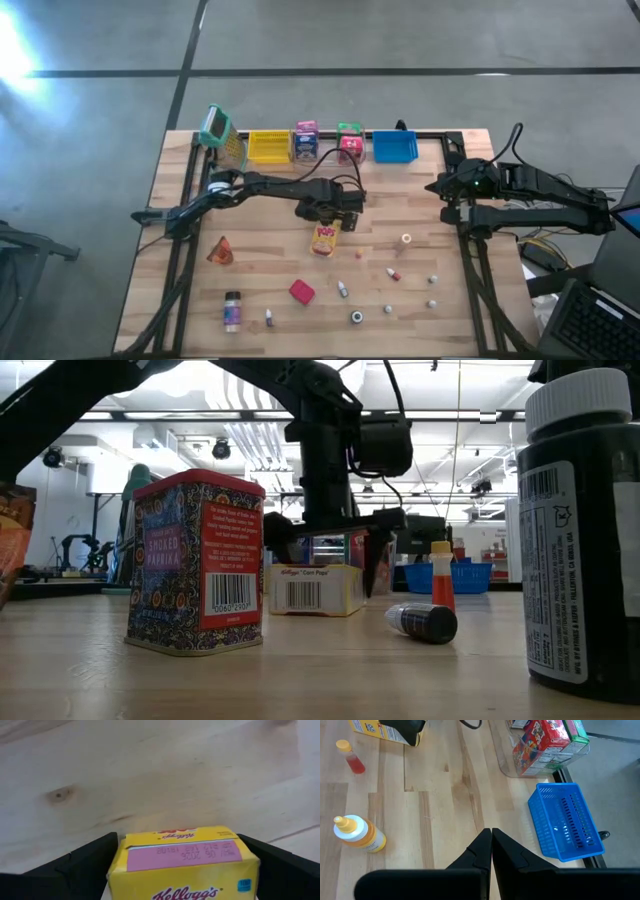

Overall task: Pick & Place Kitchen Items
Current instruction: Put the yellow cereal box into the transparent bin

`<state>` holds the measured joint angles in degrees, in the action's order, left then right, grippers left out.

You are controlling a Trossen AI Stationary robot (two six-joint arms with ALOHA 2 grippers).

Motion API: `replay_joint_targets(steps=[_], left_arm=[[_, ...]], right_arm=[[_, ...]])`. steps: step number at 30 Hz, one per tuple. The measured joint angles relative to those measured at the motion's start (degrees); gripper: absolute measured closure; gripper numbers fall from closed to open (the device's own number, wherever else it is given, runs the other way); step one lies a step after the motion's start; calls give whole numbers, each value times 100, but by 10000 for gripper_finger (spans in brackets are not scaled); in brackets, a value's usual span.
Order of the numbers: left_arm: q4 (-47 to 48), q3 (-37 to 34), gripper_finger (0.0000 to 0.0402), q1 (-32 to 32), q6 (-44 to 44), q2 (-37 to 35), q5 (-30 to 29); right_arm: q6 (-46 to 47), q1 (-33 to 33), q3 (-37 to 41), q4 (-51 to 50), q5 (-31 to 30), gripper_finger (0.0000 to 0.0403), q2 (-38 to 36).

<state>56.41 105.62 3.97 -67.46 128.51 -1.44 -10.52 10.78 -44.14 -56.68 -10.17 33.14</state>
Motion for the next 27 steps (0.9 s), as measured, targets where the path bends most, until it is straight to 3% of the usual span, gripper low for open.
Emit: replay_joint_targets(steps=[15, 21, 27], left_arm=[[-132, -2, 8, -17, -34, 0, -24], [-130, -2, 48, -17, -4, 0, -58], [-115, -2, 78, -20, 757, -2, -198]], right_arm=[[0, -1, 0, 0, 1, 394, -1], [0, -2, 0, 0, 1, 394, -1], [0, -1, 0, 2, 0, 394, -2]])
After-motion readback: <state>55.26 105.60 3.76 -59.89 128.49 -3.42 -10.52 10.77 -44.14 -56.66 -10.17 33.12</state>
